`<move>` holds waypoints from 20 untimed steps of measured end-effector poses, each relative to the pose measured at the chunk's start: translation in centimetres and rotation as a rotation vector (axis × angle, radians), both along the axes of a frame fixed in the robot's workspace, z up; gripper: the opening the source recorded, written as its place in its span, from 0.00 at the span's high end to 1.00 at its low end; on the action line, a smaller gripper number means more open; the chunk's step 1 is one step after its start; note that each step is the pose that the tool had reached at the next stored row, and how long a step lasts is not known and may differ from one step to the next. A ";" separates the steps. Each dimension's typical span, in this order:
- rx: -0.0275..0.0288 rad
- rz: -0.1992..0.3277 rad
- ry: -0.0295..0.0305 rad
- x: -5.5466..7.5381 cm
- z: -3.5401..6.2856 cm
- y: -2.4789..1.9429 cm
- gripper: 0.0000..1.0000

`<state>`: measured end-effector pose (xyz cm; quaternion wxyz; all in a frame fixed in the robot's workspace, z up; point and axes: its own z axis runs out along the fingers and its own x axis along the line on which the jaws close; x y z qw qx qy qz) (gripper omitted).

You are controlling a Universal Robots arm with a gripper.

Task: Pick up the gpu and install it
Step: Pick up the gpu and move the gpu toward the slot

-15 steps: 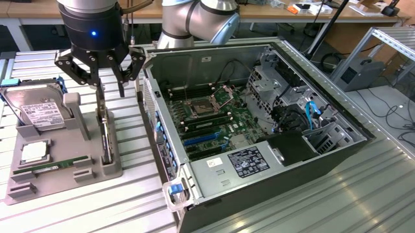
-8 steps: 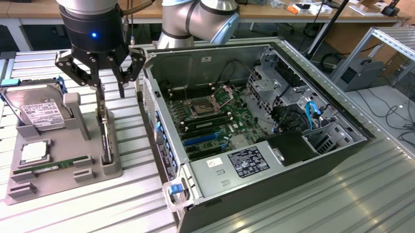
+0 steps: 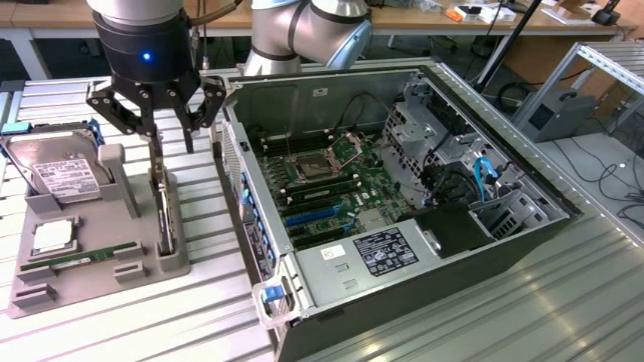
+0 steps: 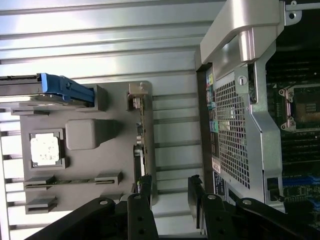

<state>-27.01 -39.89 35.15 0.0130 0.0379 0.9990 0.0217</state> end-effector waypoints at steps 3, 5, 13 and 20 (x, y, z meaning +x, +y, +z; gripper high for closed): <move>0.0000 0.000 0.0000 0.0 -0.10 0.00 0.58; 0.0000 0.000 -0.0001 0.0 -0.17 0.00 0.58; 0.0000 0.000 0.0000 0.0 -0.40 0.00 0.58; 0.0000 0.000 -0.0001 0.0 -0.61 0.00 0.58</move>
